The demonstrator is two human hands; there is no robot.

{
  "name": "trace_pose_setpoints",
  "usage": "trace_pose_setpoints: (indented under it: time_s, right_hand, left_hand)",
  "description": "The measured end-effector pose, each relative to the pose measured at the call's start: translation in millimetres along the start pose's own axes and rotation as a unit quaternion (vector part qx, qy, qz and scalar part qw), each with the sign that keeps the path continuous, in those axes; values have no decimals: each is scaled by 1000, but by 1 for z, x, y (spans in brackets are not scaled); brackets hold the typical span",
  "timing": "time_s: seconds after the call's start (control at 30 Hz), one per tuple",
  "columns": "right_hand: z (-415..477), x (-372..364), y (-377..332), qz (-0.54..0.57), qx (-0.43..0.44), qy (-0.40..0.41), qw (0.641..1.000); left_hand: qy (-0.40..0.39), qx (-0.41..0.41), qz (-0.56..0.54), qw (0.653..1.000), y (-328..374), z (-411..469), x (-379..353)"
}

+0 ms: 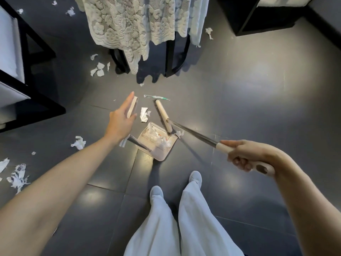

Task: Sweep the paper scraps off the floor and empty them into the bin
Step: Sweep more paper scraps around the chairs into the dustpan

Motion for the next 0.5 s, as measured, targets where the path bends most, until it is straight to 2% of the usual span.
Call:
trace_pose_setpoints:
  time_s: [0.13, 0.3, 0.5]
  right_hand:
    - [-5, -2, 3, 64, 6, 11, 998]
    - [6, -10, -5, 164, -2, 8, 986]
    - [45, -15, -52, 64, 32, 48, 996]
  left_hand:
    - [-6, -17, 18, 1000, -2, -22, 5]
    - [35, 8, 19, 999, -17, -40, 26]
    - [87, 65, -2, 994, -40, -34, 58]
Point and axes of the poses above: each hand's wrist, its own z-axis towards the middle knuckle, its own x-axis out of the back of the hand, y = z × x, the point moved 9 cm from there along z, towards the middle knuckle, and after that the axes turned 6 degrees about z, right-handed, at the moved point
